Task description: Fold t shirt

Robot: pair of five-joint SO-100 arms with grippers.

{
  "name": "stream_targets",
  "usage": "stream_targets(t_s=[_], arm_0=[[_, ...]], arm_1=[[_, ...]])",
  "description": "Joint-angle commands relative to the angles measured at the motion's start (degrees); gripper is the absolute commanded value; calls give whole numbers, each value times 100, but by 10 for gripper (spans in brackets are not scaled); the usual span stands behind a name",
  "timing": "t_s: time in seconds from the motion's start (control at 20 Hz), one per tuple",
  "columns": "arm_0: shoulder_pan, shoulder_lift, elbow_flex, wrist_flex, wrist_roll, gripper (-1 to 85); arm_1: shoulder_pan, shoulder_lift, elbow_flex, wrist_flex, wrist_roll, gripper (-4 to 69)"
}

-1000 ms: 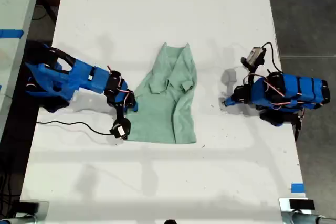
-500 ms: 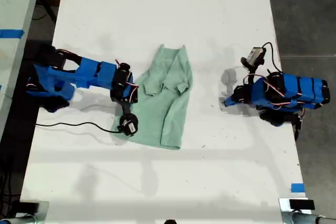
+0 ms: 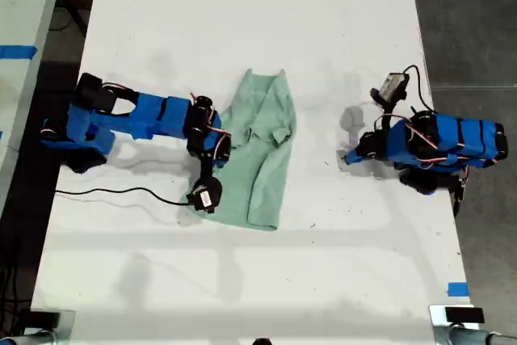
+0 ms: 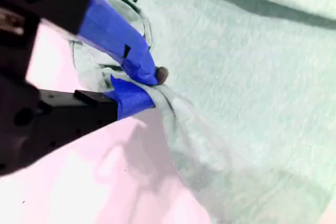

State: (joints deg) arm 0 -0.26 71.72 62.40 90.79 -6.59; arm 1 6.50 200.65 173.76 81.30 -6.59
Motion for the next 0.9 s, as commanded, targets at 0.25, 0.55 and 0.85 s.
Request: stream_targets(t_s=[0.25,0.55,0.85], arm_0=[[-97,105,-501,-870,439,-2],[-132,-360,-519,-2136,932,13],[-53,-949,-580,-2936,993,241]], arm_1=[[-53,35,114,9,-79,-5],[-44,35,114,9,-79,-5],[-53,35,114,9,-79,-5]])
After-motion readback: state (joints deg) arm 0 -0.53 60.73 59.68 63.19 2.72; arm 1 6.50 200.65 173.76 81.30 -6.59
